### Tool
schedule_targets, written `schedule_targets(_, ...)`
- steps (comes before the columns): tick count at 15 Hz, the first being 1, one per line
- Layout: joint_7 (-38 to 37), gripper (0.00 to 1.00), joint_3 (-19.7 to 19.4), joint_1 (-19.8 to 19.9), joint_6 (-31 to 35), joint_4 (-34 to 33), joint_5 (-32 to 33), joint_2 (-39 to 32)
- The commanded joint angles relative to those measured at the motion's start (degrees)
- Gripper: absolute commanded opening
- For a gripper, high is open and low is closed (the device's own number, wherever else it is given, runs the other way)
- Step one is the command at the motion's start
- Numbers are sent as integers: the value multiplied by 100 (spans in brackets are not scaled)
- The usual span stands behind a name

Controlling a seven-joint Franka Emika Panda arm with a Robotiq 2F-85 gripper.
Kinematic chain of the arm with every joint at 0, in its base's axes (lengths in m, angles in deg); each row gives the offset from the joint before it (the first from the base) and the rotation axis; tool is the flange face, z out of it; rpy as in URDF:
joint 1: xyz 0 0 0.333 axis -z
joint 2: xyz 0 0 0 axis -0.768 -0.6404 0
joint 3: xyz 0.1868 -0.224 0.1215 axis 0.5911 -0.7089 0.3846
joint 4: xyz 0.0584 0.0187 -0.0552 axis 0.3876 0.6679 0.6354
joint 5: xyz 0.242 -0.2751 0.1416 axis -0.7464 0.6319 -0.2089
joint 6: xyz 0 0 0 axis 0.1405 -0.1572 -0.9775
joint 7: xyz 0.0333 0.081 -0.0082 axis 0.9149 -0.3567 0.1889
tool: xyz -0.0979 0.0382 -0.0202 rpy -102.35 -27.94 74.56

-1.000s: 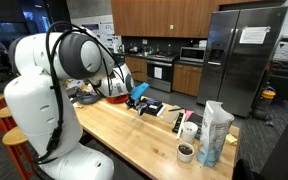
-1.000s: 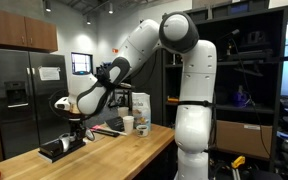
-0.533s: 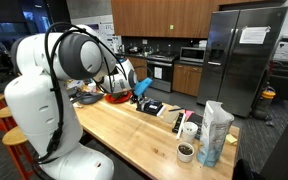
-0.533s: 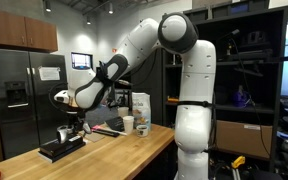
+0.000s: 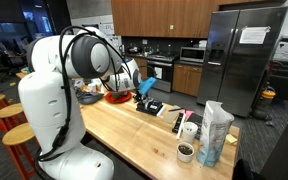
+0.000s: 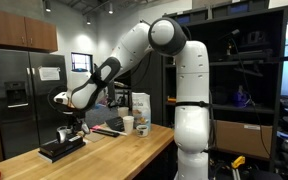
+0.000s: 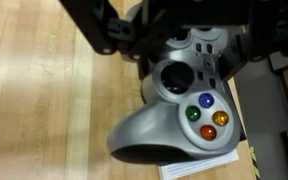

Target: Put the console on top of the black box.

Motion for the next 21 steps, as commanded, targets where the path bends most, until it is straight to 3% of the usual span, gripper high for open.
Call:
schedule_targets(1,329,45,-6,79,-77,-367,-233,-304)
schedule_targets(21,443,45,140,300,-52,-1511,-330,-1481)
